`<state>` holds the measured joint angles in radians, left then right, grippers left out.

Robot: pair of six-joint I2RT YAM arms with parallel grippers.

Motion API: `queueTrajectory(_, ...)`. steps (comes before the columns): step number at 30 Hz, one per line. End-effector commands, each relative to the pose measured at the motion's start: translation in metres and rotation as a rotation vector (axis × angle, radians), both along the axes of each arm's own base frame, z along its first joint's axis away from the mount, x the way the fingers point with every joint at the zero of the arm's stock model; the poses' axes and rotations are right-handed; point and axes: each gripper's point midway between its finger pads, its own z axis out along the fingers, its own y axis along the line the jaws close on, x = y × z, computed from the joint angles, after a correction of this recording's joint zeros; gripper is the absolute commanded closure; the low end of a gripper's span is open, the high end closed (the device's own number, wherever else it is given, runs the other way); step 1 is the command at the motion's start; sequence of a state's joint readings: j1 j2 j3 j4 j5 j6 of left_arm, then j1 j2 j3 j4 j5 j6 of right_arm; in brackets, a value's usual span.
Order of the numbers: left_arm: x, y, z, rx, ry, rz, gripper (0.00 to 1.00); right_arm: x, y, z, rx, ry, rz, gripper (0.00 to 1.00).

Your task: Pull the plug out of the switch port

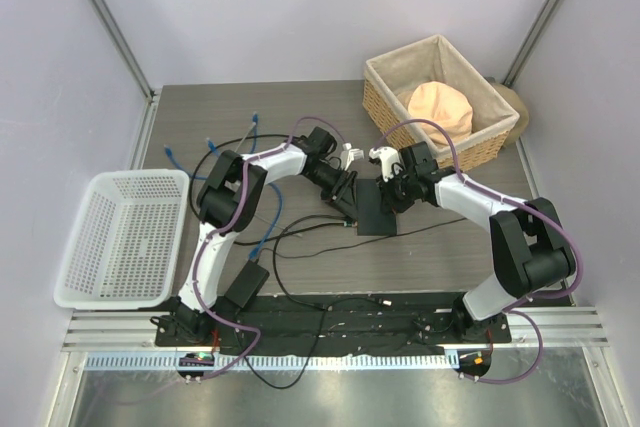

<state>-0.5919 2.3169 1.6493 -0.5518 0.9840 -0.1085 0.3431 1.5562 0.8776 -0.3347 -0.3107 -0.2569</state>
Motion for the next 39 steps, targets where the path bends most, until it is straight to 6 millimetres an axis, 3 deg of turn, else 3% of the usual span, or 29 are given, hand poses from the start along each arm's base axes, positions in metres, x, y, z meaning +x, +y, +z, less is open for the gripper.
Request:
queueTrajectory(1, -0.002, 0.013, -0.057, 0.217, -0.077, 0.017, 0.6, -0.028, -0.025, -0.029, -0.118, 0.103, -0.022, 0.99)
queueTrajectory(20, -0.009, 0.015, -0.064, 0.199, -0.08, -0.023, 0.78, -0.026, -0.025, -0.03, -0.12, 0.098, -0.025, 0.99)
queueTrajectory(25, -0.006, 0.018, -0.069, 0.237, -0.096, -0.008, 1.0, -0.025, -0.025, -0.03, -0.12, 0.094, -0.023, 0.99)
queueTrajectory(31, -0.01, 0.019, -0.052, 0.168, -0.073, -0.075, 1.0, -0.026, -0.025, -0.031, -0.122, 0.1, -0.023, 0.99)
queueTrajectory(34, -0.007, 0.025, -0.055, 0.2, -0.077, -0.086, 1.0, -0.025, -0.026, -0.031, -0.124, 0.095, -0.023, 0.99)
queueTrajectory(39, -0.018, 0.023, -0.057, 0.216, -0.049, -0.067, 1.0, -0.023, -0.025, -0.031, -0.119, 0.087, -0.023, 0.99)
